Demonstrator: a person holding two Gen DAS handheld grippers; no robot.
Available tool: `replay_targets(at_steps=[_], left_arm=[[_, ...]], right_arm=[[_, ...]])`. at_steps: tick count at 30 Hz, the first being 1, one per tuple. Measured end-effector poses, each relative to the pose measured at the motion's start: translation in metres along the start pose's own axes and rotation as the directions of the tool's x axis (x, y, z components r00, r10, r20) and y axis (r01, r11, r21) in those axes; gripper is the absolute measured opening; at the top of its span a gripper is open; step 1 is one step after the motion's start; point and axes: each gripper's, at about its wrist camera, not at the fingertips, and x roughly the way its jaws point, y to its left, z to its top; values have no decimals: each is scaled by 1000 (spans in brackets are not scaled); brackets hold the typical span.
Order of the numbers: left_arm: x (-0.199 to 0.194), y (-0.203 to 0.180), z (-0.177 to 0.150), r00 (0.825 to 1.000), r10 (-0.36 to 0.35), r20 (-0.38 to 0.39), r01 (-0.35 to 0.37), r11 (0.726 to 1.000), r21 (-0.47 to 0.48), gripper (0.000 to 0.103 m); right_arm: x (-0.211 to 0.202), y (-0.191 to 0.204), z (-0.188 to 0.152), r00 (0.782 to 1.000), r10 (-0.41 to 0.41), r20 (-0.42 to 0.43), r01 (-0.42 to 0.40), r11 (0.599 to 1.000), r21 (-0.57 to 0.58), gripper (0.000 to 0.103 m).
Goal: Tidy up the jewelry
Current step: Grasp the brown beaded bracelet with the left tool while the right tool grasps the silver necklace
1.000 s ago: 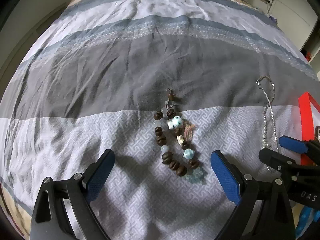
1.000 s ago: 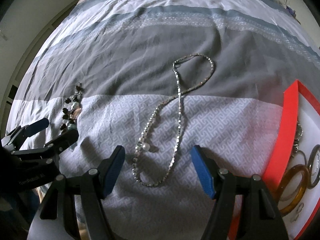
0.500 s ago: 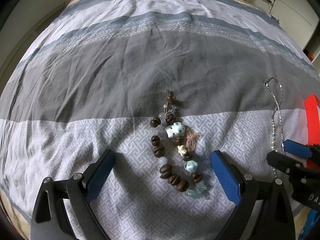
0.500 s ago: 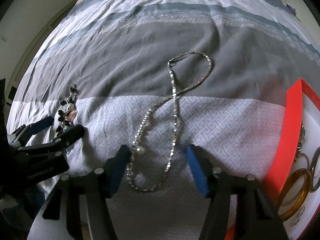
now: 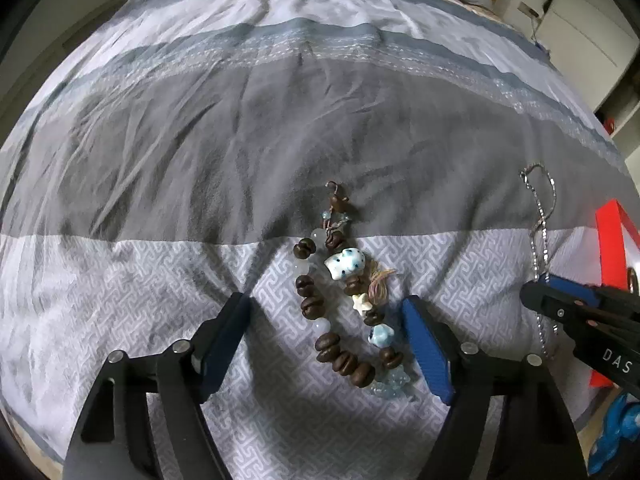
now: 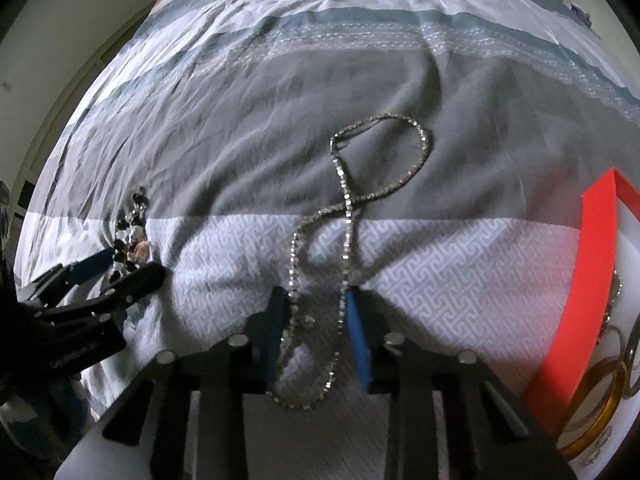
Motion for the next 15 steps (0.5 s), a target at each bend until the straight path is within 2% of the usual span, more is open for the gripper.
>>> replay_targets(at_steps=[2, 4, 9, 15], left_arm=[[-2, 3, 0, 1000, -8, -2, 8, 1000, -11, 68], [-4, 4, 0, 1000, -11, -3, 11, 1000, -13, 62], [-6, 5, -4, 1000, -11, -4, 11, 1000, 0, 59], [-7, 12, 0, 999, -40, -10, 39, 998, -50, 52]], right_arm=[[0, 2, 0, 1000, 11, -6, -11, 1000, 0, 13], [0, 5, 0, 1000, 15, -6, -15, 1000, -4, 13], [2, 10, -4, 1000, 30, -4, -30, 1000, -1, 13], [1, 5, -6, 999, 38, -10, -38, 999, -8, 13]])
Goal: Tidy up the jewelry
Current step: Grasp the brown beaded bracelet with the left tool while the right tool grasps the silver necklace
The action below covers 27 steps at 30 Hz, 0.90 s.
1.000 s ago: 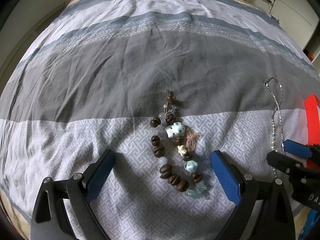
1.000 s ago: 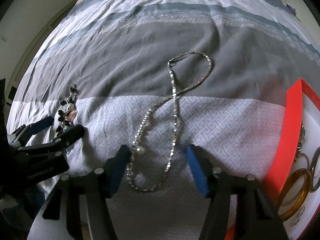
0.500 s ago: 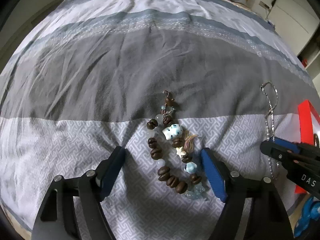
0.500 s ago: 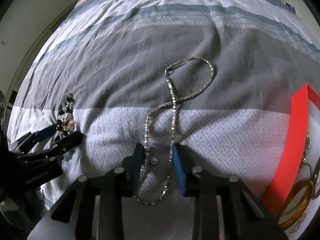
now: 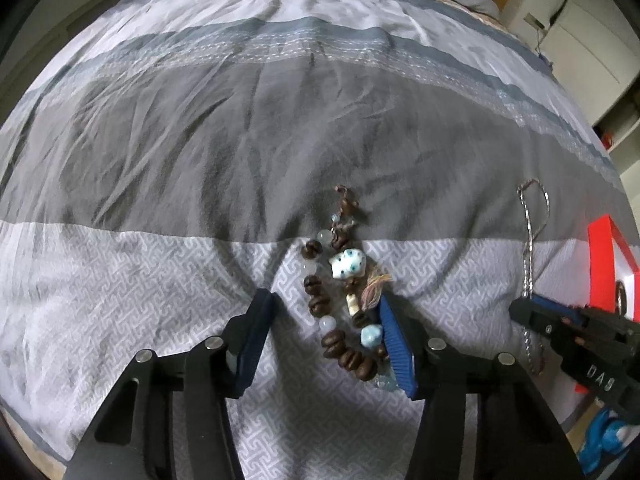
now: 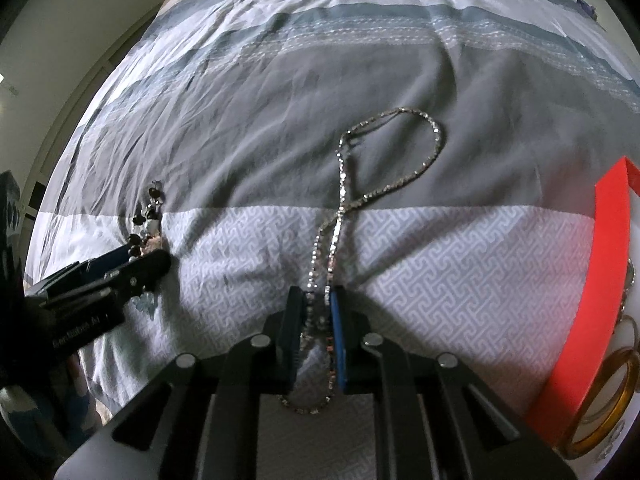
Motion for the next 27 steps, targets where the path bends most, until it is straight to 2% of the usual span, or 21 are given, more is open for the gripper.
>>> replay_targets(at_steps=[4, 8, 10, 14, 15, 17, 23, 24, 27], left_arm=[[4, 4, 11, 1000, -14, -4, 14, 1000, -25, 52], [6, -5, 10, 1000, 11, -4, -11, 1000, 10, 49], [3, -8, 7, 1000, 17, -5, -16, 1000, 23, 42], [-1, -12, 1, 1000, 17, -10, -17, 1000, 24, 35], [-1, -14, 0, 1000, 21, -10, -20, 999, 27, 32], [-3, -16, -2, 1000, 12, -11, -11, 999, 31, 18], [-11, -20, -8, 1000, 8, -10, -7, 1000, 29, 16], [-14, -21, -9, 1000, 13, -11, -12, 999, 34, 10], [-19, -24, -6, 999, 34, -6, -34, 998, 54, 10]], right_arm=[[2, -5, 1, 1000, 16, -4, -16, 1000, 23, 13], [4, -6, 1, 1000, 22, -6, -22, 999, 33, 14], [5, -7, 1, 1000, 21, -9, -21, 999, 34, 14], [7, -7, 3, 1000, 23, -14, -22, 999, 37, 14], [7, -7, 3, 1000, 23, -15, -22, 999, 34, 14], [4, -7, 4, 1000, 26, -13, -26, 999, 21, 13], [-5, -6, 0, 999, 37, -7, -37, 999, 19, 12], [-7, -6, -2, 999, 39, -8, -39, 999, 19, 12], [-14, -6, -3, 999, 49, -9, -49, 999, 21, 12]])
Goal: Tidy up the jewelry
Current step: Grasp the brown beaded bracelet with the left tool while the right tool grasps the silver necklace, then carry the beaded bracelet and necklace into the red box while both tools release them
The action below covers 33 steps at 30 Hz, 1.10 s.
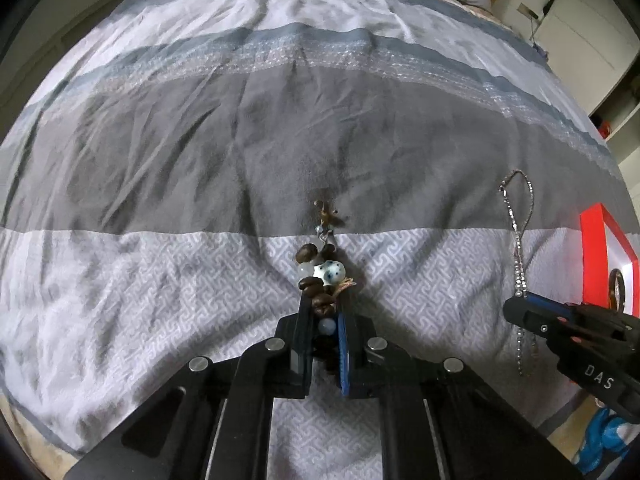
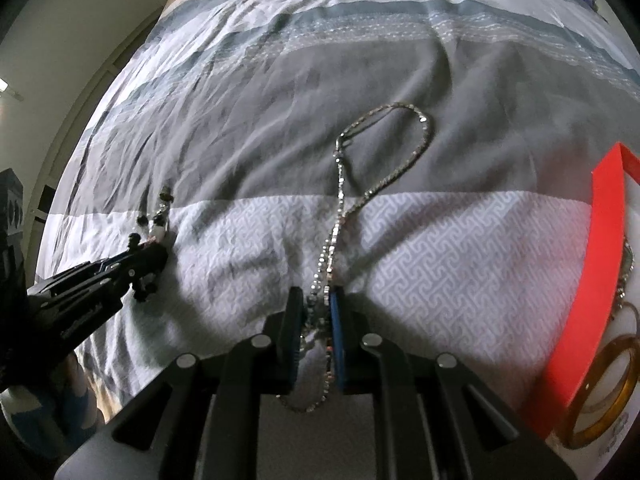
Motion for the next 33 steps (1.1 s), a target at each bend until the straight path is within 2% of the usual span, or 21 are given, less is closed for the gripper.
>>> replay_targets(at_steps=[13, 33], left_arm=[[-52, -3, -4, 998, 6, 59, -8, 1000, 24, 10], [-106, 0, -28, 995, 4, 104, -5, 1000, 16, 10]], right_arm=[[-57, 10, 0, 998, 23, 65, -25, 999, 24, 12], [-110, 32, -20, 996, 28, 86, -29, 1000, 6, 12]])
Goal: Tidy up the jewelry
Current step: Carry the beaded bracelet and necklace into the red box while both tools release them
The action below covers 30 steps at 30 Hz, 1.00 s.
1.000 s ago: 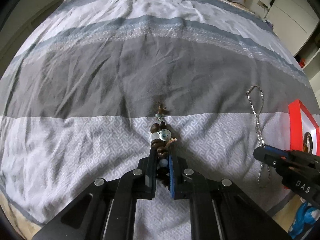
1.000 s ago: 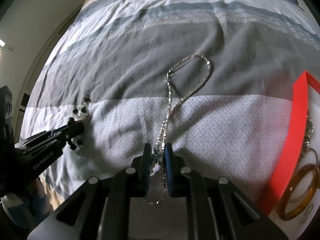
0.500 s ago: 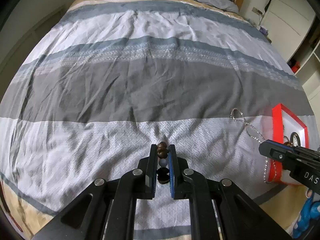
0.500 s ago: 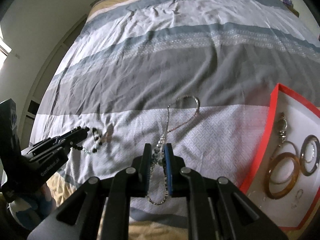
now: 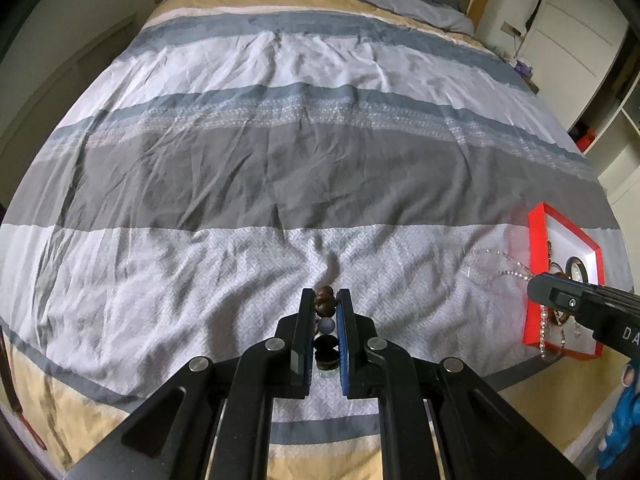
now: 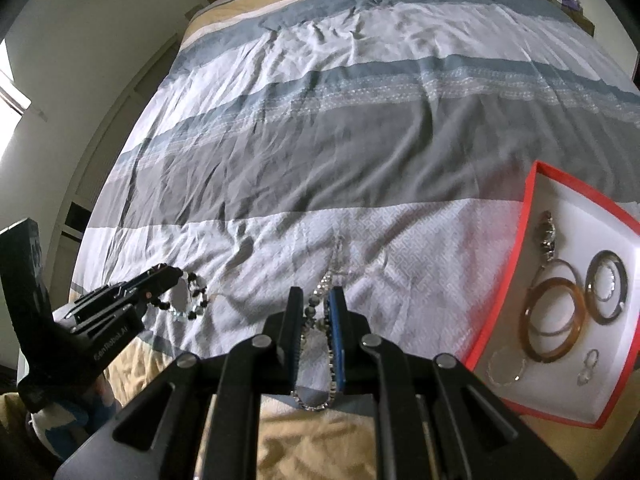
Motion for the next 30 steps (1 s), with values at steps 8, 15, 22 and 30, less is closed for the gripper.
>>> replay_targets(at_steps=[8, 15, 22, 30], left_arm=[[-19, -7, 6, 1000, 3, 28, -3, 1000, 11, 10], [-37, -23, 14, 998, -1, 55, -1, 999, 39, 10], [-53, -46, 21, 998, 6, 68, -11, 997, 81, 10], [-62, -81, 28, 996, -20, 84, 9, 992, 125, 10]], right_arm=[[-24, 8, -1, 1000, -8, 17, 9, 999, -32, 12], [-52, 8, 4, 998, -1, 56, 3, 1000, -31, 12], [-77, 3, 6, 995, 6, 95, -4, 1000, -17, 12], [-109, -19, 6, 990, -12, 140, 11, 1000, 12, 12]])
